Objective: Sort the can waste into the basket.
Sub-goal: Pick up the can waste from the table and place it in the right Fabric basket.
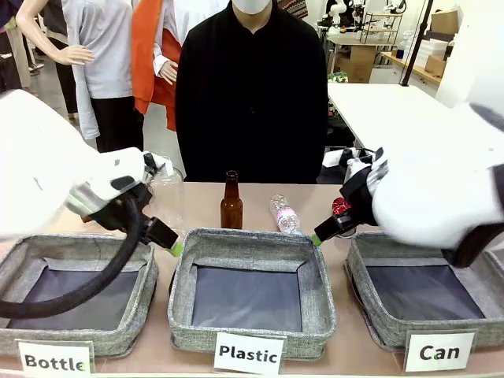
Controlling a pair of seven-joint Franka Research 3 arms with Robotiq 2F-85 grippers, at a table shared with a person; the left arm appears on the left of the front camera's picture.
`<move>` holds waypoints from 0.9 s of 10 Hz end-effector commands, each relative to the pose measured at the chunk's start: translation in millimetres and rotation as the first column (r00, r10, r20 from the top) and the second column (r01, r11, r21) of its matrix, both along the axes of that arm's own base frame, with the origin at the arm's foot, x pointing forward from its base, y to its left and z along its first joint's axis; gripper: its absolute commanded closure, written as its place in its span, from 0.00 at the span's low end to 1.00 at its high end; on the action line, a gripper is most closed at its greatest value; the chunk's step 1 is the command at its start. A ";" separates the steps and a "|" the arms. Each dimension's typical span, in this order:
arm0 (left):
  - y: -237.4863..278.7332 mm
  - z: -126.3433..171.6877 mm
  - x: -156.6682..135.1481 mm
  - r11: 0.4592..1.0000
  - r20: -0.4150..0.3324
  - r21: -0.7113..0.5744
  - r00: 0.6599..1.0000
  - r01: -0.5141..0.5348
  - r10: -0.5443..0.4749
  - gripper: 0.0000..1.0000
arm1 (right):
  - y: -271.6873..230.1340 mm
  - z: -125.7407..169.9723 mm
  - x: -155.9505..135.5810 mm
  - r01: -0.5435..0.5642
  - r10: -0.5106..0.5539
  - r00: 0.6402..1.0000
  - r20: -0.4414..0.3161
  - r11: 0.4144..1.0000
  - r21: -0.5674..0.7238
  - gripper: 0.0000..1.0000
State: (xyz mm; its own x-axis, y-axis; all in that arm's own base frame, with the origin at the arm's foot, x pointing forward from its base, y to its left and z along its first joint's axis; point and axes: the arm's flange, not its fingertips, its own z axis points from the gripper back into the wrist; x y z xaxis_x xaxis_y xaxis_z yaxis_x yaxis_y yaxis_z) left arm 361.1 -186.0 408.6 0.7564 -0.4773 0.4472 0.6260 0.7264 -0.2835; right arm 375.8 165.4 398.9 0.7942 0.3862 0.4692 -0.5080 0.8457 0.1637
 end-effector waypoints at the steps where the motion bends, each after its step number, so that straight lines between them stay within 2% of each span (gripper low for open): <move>1: 48.5 30.2 0.6 0.992 -0.113 -0.123 0.993 -0.035 0.021 0.00 | -51.9 37.3 -9.3 0.095 -0.061 0.982 -0.179 0.977 0.191 0.00; 2: 63.5 48.8 -13.0 0.973 -0.142 -0.231 0.989 0.006 -0.040 0.00 | -77.0 52.4 -24.2 0.058 0.015 0.977 -0.215 0.944 0.325 0.00; 3: 88.0 67.2 -24.8 0.939 -0.164 -0.345 0.984 0.008 -0.068 0.00 | -113.5 65.5 -41.6 0.037 0.077 0.974 -0.212 0.873 0.486 0.00; 4: 118.6 79.0 -29.3 0.920 -0.148 -0.384 0.989 -0.080 0.025 0.00 | -147.4 70.6 -56.3 0.055 0.055 0.983 -0.178 0.827 0.560 0.00; 5: 160.7 83.3 -26.1 0.875 -0.149 -0.444 0.979 -0.194 0.141 0.00 | -185.6 68.1 -64.4 0.098 0.007 0.986 -0.167 0.783 0.614 0.00; 6: 205.2 86.7 -32.0 0.810 -0.164 -0.505 0.955 -0.296 0.247 0.00 | -218.9 63.6 -76.4 0.157 -0.062 0.984 -0.165 0.737 0.658 0.00; 7: 245.5 82.4 -35.4 0.742 -0.175 -0.522 0.904 -0.421 0.389 0.00 | -248.8 56.7 -88.2 0.219 -0.140 0.976 -0.169 0.688 0.692 0.00; 8: 286.6 71.0 -34.6 0.648 -0.231 -0.562 0.850 -0.514 0.474 0.00 | -279.1 45.0 -98.7 0.286 -0.228 0.957 -0.180 0.628 0.724 0.00; 9: 312.6 61.0 -39.3 0.558 -0.272 -0.609 0.809 -0.563 0.520 0.00 | -304.5 33.6 -108.2 0.357 -0.312 0.927 -0.210 0.555 0.751 0.00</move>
